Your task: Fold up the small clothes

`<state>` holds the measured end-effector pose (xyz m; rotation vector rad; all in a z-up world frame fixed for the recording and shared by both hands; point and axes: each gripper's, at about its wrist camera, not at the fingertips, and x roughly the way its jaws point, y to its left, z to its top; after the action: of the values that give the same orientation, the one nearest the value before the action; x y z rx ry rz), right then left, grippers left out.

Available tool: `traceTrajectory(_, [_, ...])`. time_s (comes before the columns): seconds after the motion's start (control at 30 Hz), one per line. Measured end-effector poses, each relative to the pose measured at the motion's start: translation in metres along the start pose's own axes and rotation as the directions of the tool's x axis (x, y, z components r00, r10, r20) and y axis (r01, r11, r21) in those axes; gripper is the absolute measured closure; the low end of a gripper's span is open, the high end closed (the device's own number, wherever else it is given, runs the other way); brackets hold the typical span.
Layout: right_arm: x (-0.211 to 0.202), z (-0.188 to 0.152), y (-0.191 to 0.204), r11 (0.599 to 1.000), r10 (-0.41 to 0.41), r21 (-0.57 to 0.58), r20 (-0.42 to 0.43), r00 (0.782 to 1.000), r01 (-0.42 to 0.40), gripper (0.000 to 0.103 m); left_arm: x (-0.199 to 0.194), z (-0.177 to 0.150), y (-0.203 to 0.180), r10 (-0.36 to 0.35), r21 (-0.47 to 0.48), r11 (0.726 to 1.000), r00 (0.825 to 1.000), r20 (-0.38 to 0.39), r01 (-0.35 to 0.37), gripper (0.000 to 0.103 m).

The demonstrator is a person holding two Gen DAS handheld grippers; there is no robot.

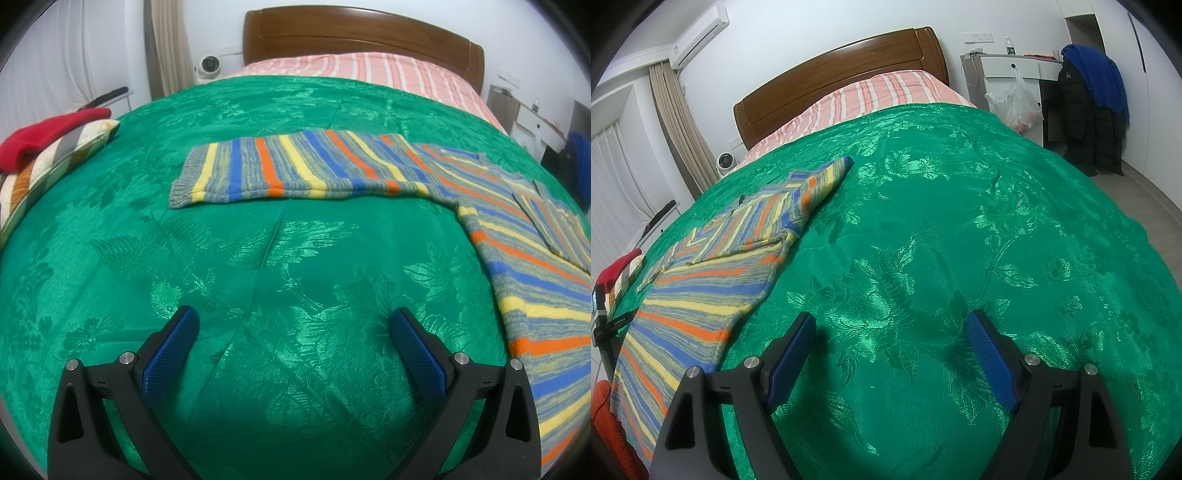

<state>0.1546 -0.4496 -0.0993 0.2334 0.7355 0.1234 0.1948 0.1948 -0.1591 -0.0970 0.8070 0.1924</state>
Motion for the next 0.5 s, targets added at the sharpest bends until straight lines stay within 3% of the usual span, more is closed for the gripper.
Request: traceTrajectory(0.5, [-0.0012,-0.0001,-0.0006,1.0,0.003,0.002,0.003,1.0,-0.003,0.02,0.0005,0.0004,0.0001,0.0,0.0,1.0,1.0,0.0,0.0,0.0])
